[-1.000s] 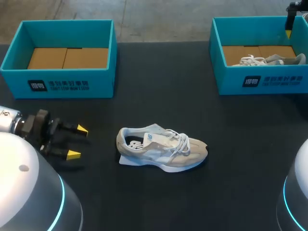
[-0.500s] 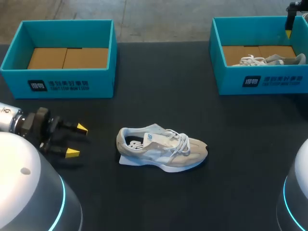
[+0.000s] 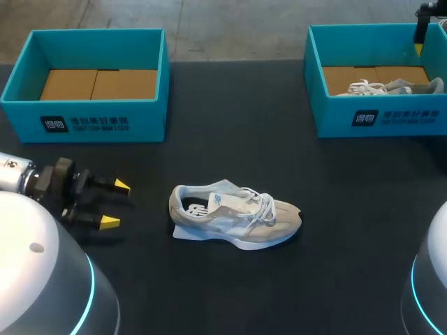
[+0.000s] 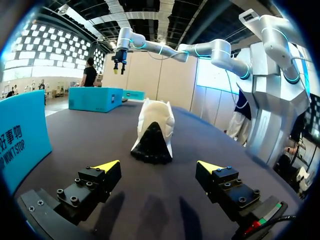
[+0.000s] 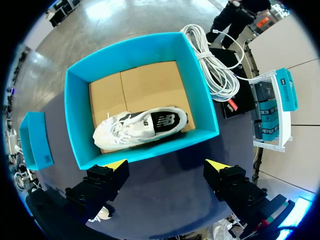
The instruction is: Take the shoe out of the shoebox, open the shoe tongue, remove and reinsert the insole, then place the shoe into the shoebox
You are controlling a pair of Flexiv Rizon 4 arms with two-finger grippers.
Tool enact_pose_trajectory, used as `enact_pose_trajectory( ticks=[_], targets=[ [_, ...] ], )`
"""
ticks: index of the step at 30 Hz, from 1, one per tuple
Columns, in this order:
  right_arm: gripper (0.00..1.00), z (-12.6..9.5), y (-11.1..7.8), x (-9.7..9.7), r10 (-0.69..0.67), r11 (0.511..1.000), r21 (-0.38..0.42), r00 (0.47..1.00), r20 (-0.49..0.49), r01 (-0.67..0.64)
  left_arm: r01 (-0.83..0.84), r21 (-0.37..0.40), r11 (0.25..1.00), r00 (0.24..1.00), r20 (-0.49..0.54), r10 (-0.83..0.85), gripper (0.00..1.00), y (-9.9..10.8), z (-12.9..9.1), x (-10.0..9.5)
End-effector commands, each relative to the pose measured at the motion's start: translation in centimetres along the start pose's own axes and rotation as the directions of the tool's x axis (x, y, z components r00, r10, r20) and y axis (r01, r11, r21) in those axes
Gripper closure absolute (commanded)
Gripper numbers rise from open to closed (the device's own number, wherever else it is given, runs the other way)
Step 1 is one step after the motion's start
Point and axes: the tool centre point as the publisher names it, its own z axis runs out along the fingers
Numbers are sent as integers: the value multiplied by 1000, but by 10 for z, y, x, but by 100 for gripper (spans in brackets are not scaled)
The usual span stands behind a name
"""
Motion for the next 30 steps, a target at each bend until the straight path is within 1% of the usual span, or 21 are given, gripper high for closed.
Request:
enact_pose_trajectory(
  ticks=[1, 6, 18, 30],
  targets=[
    [0, 0, 0, 0, 1, 1000, 0, 1000, 1, -1, -3, -4, 1000, 1000, 1, 3, 0, -3, 5, 0],
    [0, 0, 0, 0, 1, 1000, 0, 1000, 1, -1, -8, 2, 1000, 1000, 9, 8, 0, -5, 12, -2],
    [0, 0, 0, 0, 1, 1000, 0, 1000, 1, -1, -27, -3, 1000, 999, 36, 27, 0, -6, 40, -6],
    [0, 0, 0, 0, 1, 1000, 0, 1000, 1, -1, -37, -3, 999, 999, 39, 37, 0, -11, 60, -11]
  ],
)
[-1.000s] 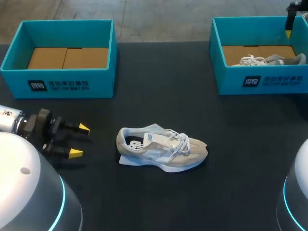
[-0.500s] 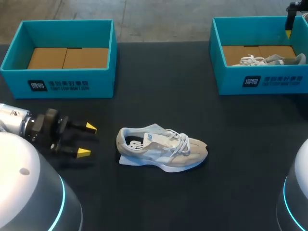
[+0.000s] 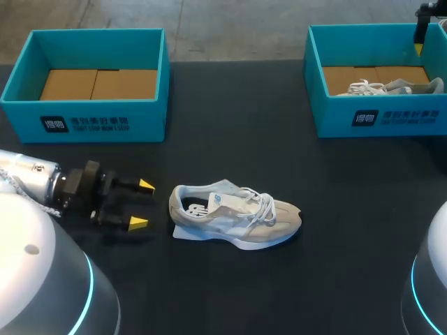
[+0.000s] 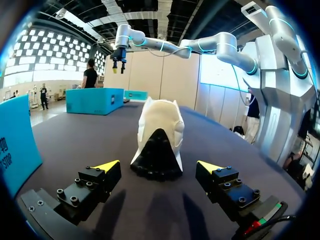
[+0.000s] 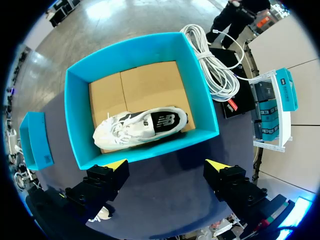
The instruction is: Take the shoe out of the shoebox, open the shoe tongue, remove and reinsert the insole, then place the shoe into the shoebox
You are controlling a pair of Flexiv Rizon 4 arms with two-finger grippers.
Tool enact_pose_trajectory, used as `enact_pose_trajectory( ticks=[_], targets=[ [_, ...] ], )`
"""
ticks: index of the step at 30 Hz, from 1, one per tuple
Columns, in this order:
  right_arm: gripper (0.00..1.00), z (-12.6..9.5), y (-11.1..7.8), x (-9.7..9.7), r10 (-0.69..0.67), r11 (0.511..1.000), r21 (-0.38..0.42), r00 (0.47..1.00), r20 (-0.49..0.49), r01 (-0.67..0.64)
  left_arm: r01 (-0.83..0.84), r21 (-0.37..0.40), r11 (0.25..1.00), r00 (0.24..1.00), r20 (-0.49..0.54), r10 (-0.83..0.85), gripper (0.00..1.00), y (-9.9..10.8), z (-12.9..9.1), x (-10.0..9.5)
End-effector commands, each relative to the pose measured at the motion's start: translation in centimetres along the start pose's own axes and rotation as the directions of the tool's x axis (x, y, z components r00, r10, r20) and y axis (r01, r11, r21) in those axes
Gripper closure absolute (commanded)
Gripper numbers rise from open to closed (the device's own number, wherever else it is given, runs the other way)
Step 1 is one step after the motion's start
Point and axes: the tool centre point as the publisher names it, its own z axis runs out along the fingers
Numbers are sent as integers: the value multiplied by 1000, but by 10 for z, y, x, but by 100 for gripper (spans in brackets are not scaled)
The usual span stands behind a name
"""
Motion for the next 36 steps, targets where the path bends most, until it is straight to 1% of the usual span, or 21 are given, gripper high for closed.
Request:
enact_pose_trajectory(
  ticks=[1, 9, 21, 36],
  targets=[
    [0, 0, 0, 0, 1, 1000, 0, 1000, 1, -1, -5, 0, 1000, 1000, 2, 5, 0, -1, 8, -2],
    [0, 0, 0, 0, 1, 1000, 0, 1000, 1, -1, -2, -5, 1000, 1000, -2, 2, 0, -2, 20, -7],
    [0, 0, 0, 0, 1, 1000, 0, 1000, 1, -1, -9, -18, 1000, 1000, -21, 8, 0, -2, 37, -10],
    [0, 0, 0, 0, 1, 1000, 0, 1000, 1, -1, -15, -28, 999, 999, -34, 14, 0, 1, 52, -7]
  ],
)
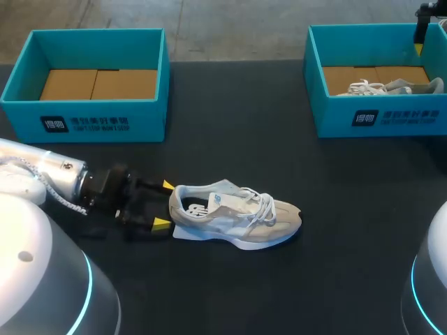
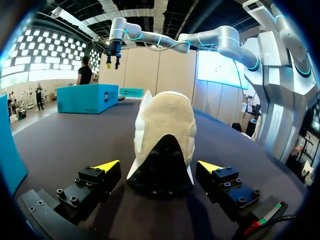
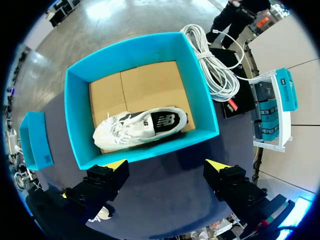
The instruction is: Take the shoe out of the shoebox, open the shoe tongue, remove and reinsert the insole, then place the shoe into the shoebox
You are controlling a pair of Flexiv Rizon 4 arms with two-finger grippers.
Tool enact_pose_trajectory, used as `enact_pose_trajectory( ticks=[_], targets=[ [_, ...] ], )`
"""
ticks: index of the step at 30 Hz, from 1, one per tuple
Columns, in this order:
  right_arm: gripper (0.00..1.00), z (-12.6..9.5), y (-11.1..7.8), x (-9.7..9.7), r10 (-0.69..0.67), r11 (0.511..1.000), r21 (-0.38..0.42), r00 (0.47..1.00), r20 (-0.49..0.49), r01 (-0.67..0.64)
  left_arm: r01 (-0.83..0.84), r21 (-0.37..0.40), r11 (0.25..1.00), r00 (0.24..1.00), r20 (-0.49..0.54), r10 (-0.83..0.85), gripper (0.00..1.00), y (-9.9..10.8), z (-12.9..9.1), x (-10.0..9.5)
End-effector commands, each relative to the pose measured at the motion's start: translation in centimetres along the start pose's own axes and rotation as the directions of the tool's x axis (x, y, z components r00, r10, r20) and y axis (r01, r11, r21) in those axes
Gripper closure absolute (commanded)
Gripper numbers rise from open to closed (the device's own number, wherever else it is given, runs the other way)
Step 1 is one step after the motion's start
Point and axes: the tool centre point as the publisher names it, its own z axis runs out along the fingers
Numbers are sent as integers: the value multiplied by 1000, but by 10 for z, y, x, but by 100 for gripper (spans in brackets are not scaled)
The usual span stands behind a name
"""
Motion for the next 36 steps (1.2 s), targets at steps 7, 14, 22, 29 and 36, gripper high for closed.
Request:
enact_pose_trajectory(
  ticks=[7, 14, 22, 29, 36],
  targets=[
    [0, 0, 0, 0, 1, 1000, 0, 1000, 1, -1, 0, -1, 1000, 1000, -10, 0, 0, 3, 14, 3],
    [0, 0, 0, 0, 1, 1000, 0, 1000, 1, -1, 3, 3, 1000, 1000, -22, -3, 0, 5, 19, 5],
    [0, 0, 0, 0, 1, 1000, 0, 1000, 1, -1, 7, 14, 1000, 1000, -28, -7, 0, 3, 26, 8],
    [0, 0, 0, 0, 1, 1000, 0, 1000, 1, -1, 0, 20, 1000, 1000, -28, 0, 0, 0, 33, 9],
    [0, 0, 0, 0, 1, 1000, 0, 1000, 1, -1, 2, 18, 1000, 1000, -23, -1, 0, 2, 41, 8]
  ],
)
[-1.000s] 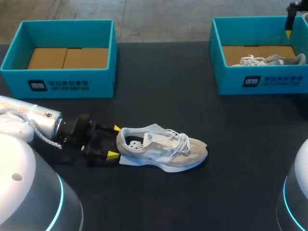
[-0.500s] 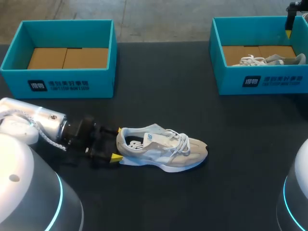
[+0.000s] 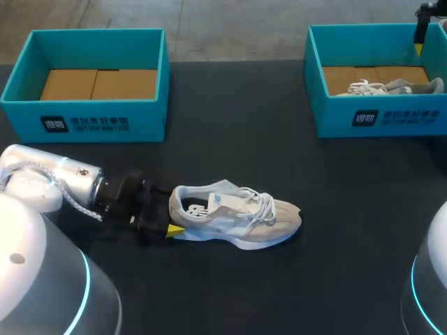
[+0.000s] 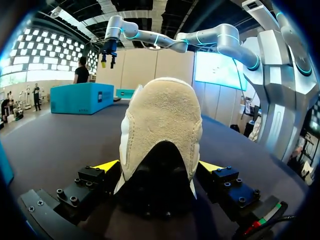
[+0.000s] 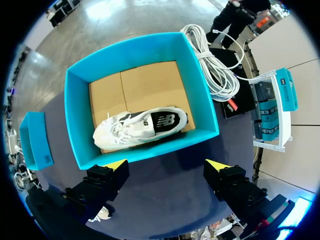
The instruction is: Take the shoe out of the shoebox, open the shoe tongue, remove and reinsert the insole, then place the shoe into the shoebox
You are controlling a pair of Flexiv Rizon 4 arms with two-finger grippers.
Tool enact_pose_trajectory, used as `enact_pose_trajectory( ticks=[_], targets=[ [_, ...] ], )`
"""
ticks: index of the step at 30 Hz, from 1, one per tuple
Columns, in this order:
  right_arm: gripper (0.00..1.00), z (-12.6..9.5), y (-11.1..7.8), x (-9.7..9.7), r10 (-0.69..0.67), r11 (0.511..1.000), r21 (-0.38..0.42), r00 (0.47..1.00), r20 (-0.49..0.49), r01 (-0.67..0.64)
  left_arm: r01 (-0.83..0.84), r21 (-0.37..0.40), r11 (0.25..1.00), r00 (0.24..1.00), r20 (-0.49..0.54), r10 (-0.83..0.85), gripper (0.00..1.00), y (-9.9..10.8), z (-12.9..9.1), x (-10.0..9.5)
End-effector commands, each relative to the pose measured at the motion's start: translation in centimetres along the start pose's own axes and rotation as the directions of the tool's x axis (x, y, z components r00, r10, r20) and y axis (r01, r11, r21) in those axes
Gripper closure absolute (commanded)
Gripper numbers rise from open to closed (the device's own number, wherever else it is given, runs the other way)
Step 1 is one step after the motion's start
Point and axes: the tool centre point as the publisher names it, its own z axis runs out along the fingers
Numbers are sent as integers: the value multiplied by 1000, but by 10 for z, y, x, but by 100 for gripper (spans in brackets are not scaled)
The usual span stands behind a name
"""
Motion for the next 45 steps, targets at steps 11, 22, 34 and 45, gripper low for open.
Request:
enact_pose_trajectory(
  ticks=[11, 22, 34, 45],
  targets=[
    [0, 0, 0, 0, 1, 1000, 0, 1000, 1, -1, 4, 19, 1000, 1000, 7, -4, 0, 0, 12, -6],
    [0, 0, 0, 0, 1, 1000, 0, 1000, 1, -1, 10, 32, 999, 1000, -11, -10, 0, -2, 23, -8],
    [0, 0, 0, 0, 1, 1000, 0, 1000, 1, -1, 12, 41, 999, 1000, -19, -12, 0, -3, 28, -11],
    [0, 0, 0, 0, 1, 1000, 0, 1000, 1, -1, 9, 31, 999, 999, -34, -8, 75, -2, 31, -14]
  ],
)
